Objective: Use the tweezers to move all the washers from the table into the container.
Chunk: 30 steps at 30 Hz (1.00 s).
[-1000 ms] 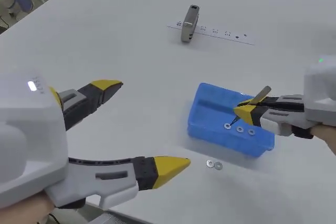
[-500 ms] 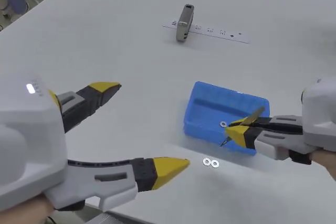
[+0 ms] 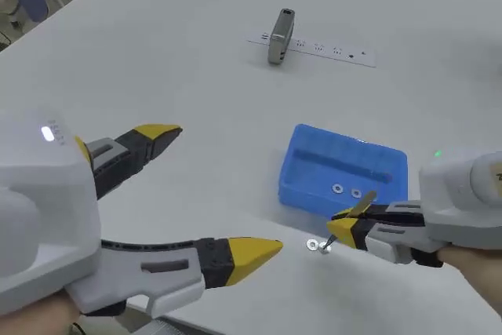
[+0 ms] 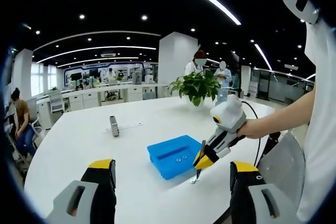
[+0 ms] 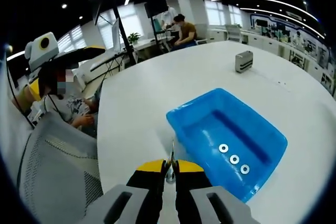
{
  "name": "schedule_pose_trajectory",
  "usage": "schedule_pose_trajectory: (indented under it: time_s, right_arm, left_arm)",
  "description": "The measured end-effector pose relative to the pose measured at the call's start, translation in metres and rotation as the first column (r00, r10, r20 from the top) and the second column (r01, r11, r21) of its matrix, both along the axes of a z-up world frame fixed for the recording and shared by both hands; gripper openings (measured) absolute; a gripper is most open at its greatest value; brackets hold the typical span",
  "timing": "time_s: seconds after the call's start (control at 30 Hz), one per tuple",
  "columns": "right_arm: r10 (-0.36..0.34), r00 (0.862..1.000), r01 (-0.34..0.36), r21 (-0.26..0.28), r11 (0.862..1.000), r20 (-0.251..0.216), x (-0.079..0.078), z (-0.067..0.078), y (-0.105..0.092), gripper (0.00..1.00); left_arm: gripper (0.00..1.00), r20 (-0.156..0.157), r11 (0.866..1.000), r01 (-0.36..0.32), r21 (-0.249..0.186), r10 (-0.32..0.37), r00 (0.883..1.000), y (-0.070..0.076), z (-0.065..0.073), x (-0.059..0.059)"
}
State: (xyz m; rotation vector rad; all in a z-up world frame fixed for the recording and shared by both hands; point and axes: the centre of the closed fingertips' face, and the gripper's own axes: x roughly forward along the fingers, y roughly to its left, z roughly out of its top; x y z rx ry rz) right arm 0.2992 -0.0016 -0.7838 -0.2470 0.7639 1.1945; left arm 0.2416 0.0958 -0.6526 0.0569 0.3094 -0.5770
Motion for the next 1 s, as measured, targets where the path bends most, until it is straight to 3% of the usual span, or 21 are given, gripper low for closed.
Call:
schedule_pose_trajectory:
  time_s: [0.33, 0.63, 0.83, 1.0]
  right_arm:
    - [0.037, 0.999, -0.037, -0.009, 0.999, -0.009, -0.008, -0.002, 0.000, 0.04]
    - [0.117, 0.989, -0.113, -0.044, 0.993, 0.092, -0.020, -0.003, 0.008, 0.04]
    - [0.175, 0.966, -0.159, -0.096, 0.983, 0.191, -0.020, -0.005, 0.013, 0.03]
    - [0.123, 0.976, -0.111, -0.073, 0.991, 0.182, -0.018, -0.004, 0.011, 0.03]
  left_arm:
    - [0.92, 0.000, 1.000, 0.012, -0.004, -0.012, 1.000, -0.004, 0.000, 0.000]
    - [0.92, -0.007, 1.000, 0.021, -0.003, -0.021, 1.000, -0.009, -0.001, 0.005]
    - [0.92, 0.007, 0.998, 0.069, 0.001, -0.069, 0.998, -0.019, 0.009, 0.017]
    - [0.92, 0.038, 0.994, 0.113, 0.005, -0.113, 0.993, -0.031, 0.021, 0.023]
